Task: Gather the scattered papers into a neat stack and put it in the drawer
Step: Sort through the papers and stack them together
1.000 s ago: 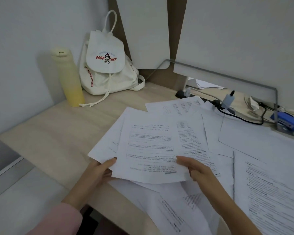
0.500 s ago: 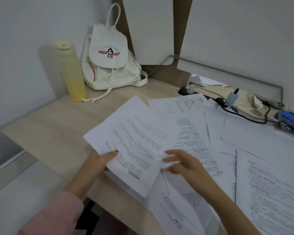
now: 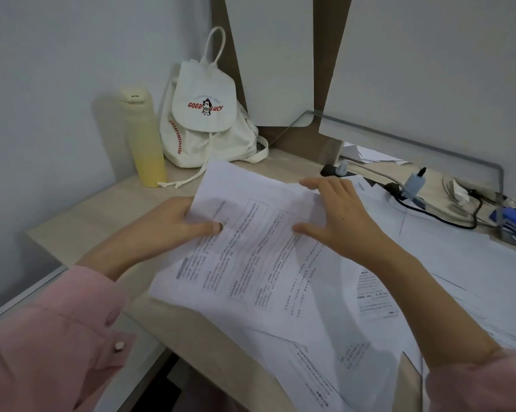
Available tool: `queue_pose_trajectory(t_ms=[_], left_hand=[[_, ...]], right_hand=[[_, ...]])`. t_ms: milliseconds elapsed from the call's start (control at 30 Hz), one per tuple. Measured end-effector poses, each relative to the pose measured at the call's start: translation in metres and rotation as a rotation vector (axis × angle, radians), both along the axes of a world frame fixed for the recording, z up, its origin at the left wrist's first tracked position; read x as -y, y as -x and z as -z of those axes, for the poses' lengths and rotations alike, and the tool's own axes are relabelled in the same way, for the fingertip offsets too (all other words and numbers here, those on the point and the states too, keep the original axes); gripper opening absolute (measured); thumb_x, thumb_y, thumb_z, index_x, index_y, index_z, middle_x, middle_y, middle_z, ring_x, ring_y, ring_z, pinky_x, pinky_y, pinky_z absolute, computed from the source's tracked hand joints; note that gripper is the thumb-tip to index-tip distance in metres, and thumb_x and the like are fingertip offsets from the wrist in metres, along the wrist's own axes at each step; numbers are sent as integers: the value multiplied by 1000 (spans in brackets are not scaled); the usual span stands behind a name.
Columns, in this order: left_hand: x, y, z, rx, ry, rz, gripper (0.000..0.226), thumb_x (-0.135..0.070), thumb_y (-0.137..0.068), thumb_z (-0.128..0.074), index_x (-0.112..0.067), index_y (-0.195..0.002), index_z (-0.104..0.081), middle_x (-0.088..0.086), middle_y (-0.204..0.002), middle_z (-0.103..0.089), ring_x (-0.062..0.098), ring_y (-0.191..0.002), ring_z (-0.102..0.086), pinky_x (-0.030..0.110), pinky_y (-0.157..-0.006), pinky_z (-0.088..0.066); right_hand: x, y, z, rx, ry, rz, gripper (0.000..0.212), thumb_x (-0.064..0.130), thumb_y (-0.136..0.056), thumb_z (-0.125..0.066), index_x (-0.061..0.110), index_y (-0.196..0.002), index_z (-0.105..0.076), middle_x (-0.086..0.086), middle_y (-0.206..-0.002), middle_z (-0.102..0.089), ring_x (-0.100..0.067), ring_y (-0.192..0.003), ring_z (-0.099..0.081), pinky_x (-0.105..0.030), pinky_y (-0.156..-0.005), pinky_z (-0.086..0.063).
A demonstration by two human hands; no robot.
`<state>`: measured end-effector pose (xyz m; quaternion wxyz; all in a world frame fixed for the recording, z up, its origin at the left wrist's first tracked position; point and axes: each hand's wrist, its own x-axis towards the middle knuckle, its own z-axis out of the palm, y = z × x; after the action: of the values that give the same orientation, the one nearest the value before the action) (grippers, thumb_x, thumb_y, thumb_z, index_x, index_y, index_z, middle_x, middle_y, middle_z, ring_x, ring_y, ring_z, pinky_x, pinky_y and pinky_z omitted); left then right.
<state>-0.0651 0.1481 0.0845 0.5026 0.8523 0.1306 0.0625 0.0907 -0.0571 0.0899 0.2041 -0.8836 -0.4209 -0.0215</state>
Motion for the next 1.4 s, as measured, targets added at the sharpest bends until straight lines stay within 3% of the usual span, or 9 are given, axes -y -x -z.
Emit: queue_pose_trajectory(t_ms=[133, 300, 400, 533, 667, 767, 967, 1233, 1400], left_hand=[[0, -1, 2, 183, 64, -90, 19, -16, -84, -62, -34, -89, -63, -38, -69, -66, -16, -69, -63, 0, -56, -43], [-11, 14, 24, 284, 292, -317, 17, -30, -81, -67, -35, -97, -65, -24, -79, -72, -5, -73, -68, 10, -56, -51], [-9, 18, 41, 359, 534, -397, 15, -25, -84, -61, -24, -97, -67, -7, -93, -74, 7, -85, -70, 21, -66, -57], [13, 11, 62, 199, 561, -343, 23, -25, -87, -57, -25, -109, -65, -7, -107, -72, 13, -99, -68, 31, -80, -53], [21, 9, 72, 181, 554, -478, 26, -18, -92, -52, -17, -116, -59, -3, -109, -70, 16, -93, -68, 27, -72, -53], [9, 14, 81, 151, 422, -637, 22, -14, -92, -51, -9, -113, -55, 9, -112, -65, 24, -97, -63, 37, -80, -52], [-7, 26, 105, -69, 105, -648, 21, -13, -93, -46, -10, -113, -51, 5, -106, -56, 23, -92, -53, 32, -70, -38], [-10, 32, 116, -190, 47, -635, 28, -14, -93, -43, -12, -120, -47, 1, -105, -53, 21, -93, -50, 32, -73, -36], [-10, 38, 112, -153, 220, -648, 25, -13, -93, -46, -11, -118, -50, 3, -105, -55, 21, -93, -52, 26, -61, -39]], right_hand=[[4, -2, -3, -130, -56, 26, 12, 31, -92, -51, 23, -100, -56, 3, -97, -62, -18, -93, -58, -33, -81, -48], [14, -5, 3, -277, -317, 183, 19, 24, -94, -46, 8, -90, -56, -1, -80, -59, -17, -72, -54, -24, -60, -41], [15, -4, 11, -494, -443, 262, 23, 22, -93, -47, 2, -96, -58, -13, -94, -64, -23, -81, -59, -34, -72, -46], [7, 4, 31, -759, -514, 318, 24, 21, -93, -48, 4, -105, -59, -10, -104, -69, -29, -97, -65, -48, -90, -51], [2, 1, 53, -899, -558, 401, 23, 22, -95, -44, 10, -100, -63, -11, -101, -67, -24, -91, -63, -39, -87, -51], [5, -3, 74, -650, -315, 451, 31, 26, -95, -44, 10, -119, -55, -8, -116, -61, -18, -95, -57, -26, -75, -45], [-4, 13, 111, -335, 227, 348, 67, 41, -87, -54, 9, -139, -28, -14, -141, -33, -28, -129, -33, -37, -100, -36], [-24, 20, 115, -208, 334, 363, 59, 38, -84, -50, 11, -133, -31, -15, -122, -47, -30, -115, -44, -42, -91, -47], [-33, 23, 118, -138, 428, 352, 52, 23, -86, -47, 11, -133, -28, -17, -124, -46, -29, -113, -47, -44, -89, -50]])
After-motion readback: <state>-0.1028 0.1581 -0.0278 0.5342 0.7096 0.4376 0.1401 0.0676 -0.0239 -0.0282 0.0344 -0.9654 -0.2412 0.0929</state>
